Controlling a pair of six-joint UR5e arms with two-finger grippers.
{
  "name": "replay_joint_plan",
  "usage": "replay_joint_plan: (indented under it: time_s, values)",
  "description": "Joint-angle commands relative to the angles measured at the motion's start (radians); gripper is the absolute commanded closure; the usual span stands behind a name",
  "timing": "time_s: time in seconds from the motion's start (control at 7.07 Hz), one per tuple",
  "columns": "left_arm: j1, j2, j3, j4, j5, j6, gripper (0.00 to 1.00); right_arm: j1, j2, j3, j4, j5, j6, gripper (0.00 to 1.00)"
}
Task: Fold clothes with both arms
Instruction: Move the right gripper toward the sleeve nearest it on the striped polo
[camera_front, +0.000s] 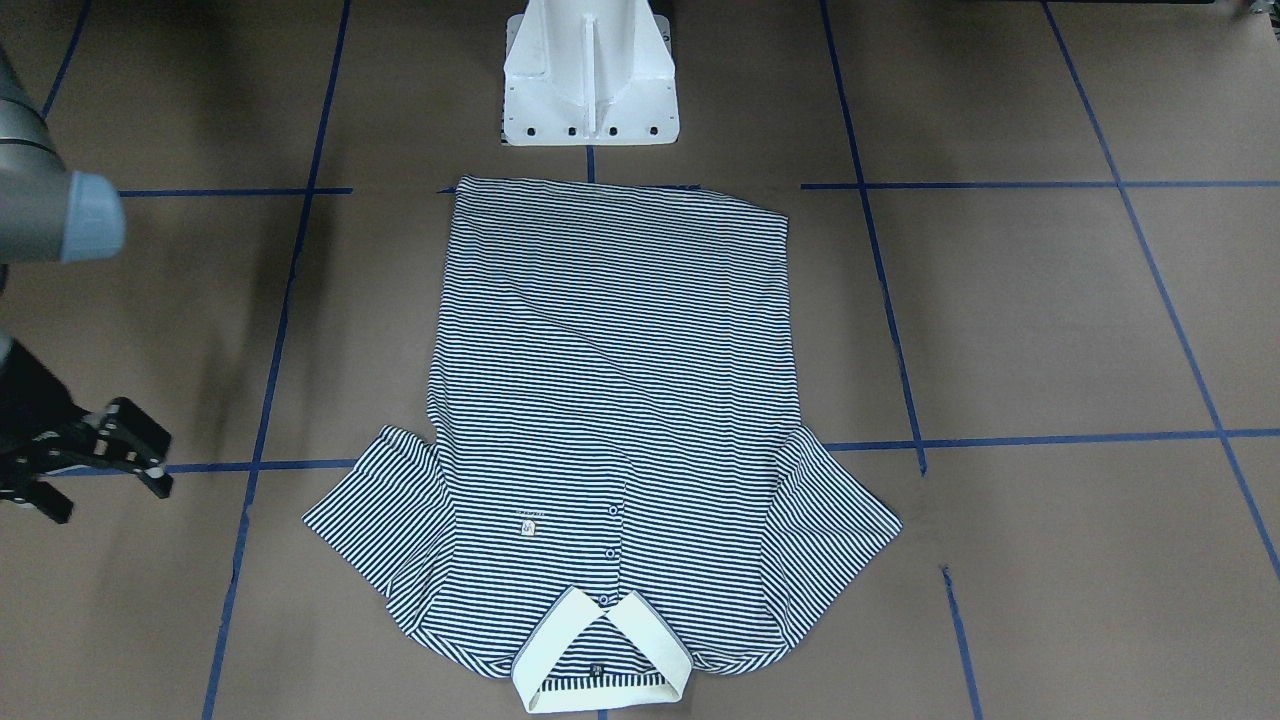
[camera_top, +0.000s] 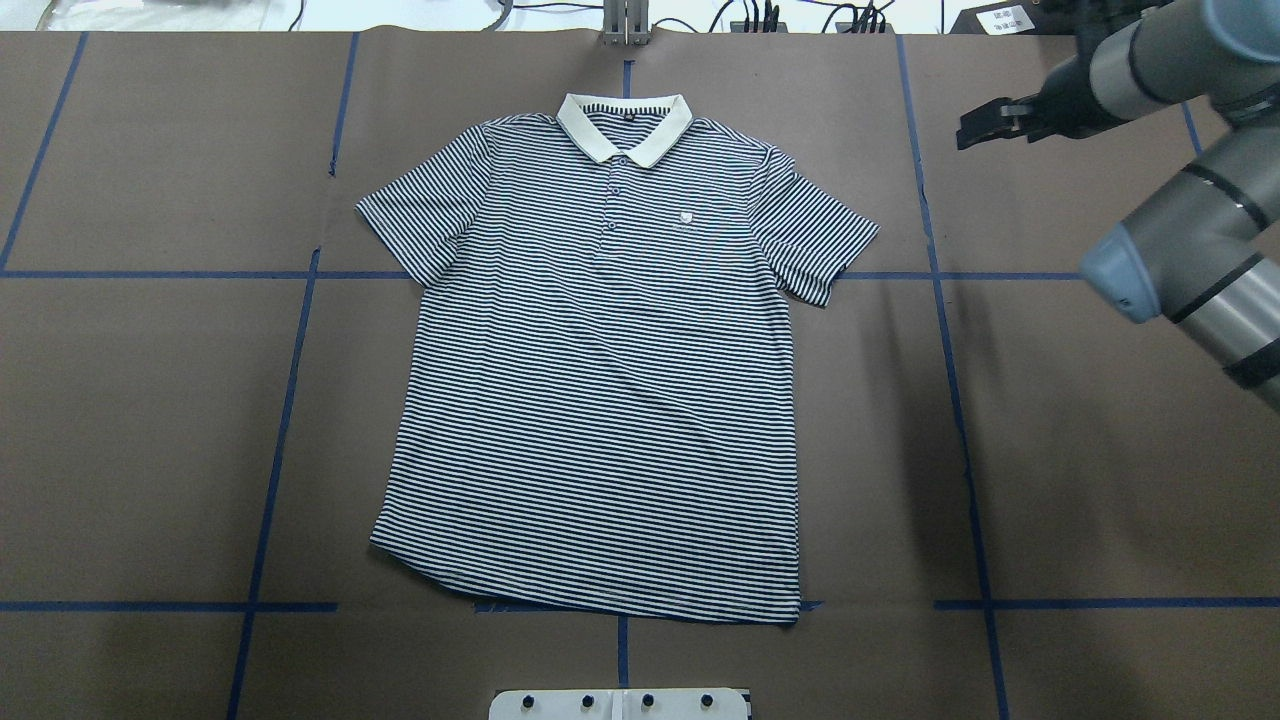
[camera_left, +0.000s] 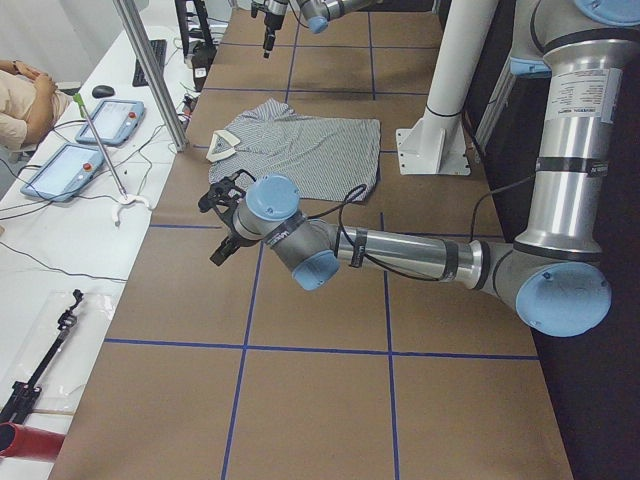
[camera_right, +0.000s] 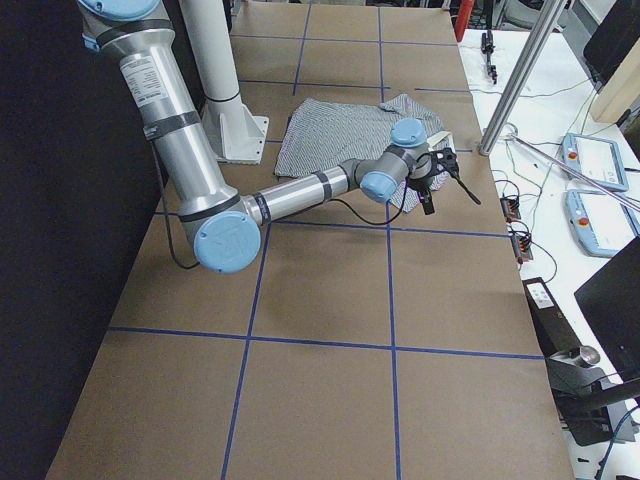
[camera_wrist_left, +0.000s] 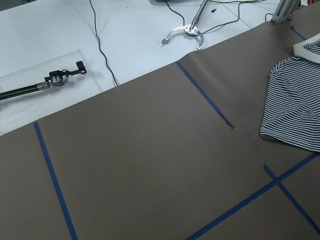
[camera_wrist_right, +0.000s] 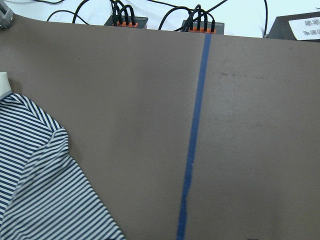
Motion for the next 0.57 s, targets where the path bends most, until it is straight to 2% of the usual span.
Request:
replay_joint_plan:
  time_s: [0.0, 0.14, 0.42]
  values:
    - [0.006, 0.001, 0.001, -0.003, 0.0, -0.001, 0.0, -0.139, 0.047, -0.044, 0.014, -0.167, 0.141, 0.31]
    - [0.008, 0.0, 0.002, -0.003, -0.002, -0.002, 0.0, -0.171, 0.051, -0.102, 0.057, -0.207, 0.144, 0.34]
    - [0.008, 0.0, 0.002, -0.003, -0.003, -0.001, 0.0, -0.197, 0.052, -0.199, 0.186, -0.215, 0.172, 0.4]
